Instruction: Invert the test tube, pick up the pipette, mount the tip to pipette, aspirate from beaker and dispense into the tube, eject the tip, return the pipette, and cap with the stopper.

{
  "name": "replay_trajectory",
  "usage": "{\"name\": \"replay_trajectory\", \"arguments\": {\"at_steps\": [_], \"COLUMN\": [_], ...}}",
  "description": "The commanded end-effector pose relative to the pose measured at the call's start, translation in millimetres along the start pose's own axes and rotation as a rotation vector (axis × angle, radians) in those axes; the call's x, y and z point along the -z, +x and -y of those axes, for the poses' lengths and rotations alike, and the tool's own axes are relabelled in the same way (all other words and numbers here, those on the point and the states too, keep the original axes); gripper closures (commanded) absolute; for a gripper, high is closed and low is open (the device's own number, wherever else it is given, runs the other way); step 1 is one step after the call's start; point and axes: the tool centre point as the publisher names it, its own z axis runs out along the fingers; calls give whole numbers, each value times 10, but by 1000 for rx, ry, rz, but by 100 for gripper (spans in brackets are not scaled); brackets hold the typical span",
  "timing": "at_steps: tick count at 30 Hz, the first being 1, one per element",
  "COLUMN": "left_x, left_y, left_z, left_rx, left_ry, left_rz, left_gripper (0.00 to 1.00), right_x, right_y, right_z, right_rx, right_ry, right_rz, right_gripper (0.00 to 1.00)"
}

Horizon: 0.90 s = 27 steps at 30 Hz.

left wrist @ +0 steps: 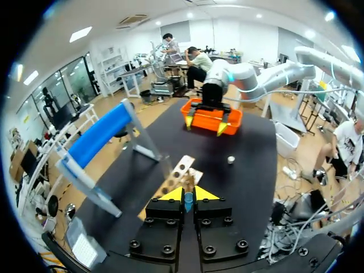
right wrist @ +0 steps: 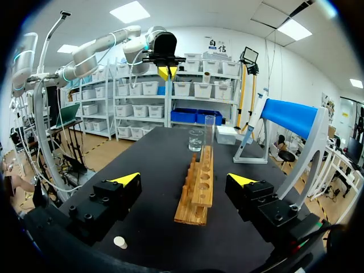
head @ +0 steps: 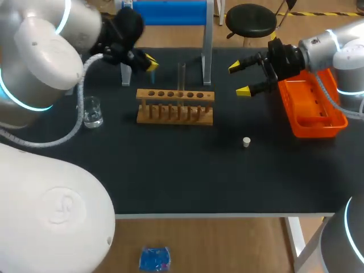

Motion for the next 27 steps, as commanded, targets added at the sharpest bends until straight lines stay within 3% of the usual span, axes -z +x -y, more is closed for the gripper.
{"name": "replay_trajectory", "arguments": {"at_steps": [1, 11, 27], "left_x": [-117, -271, -351], "left_y": [58, 252, 452], "left_z": [154, 261, 329], "left_rx": [22, 21, -46], "left_ry": [-90, -124, -47], "left_rz": [-49, -96, -140], "left_gripper": [100, 100, 100], "right_x": [5, 5, 5], "right_y": [-6, -6, -6], "right_z": [7, 7, 7], "right_rx": [1, 1, 1], "right_ry": [-1, -1, -1], "right_rz": [-2, -2, -2], "right_gripper": [0, 0, 0]}}
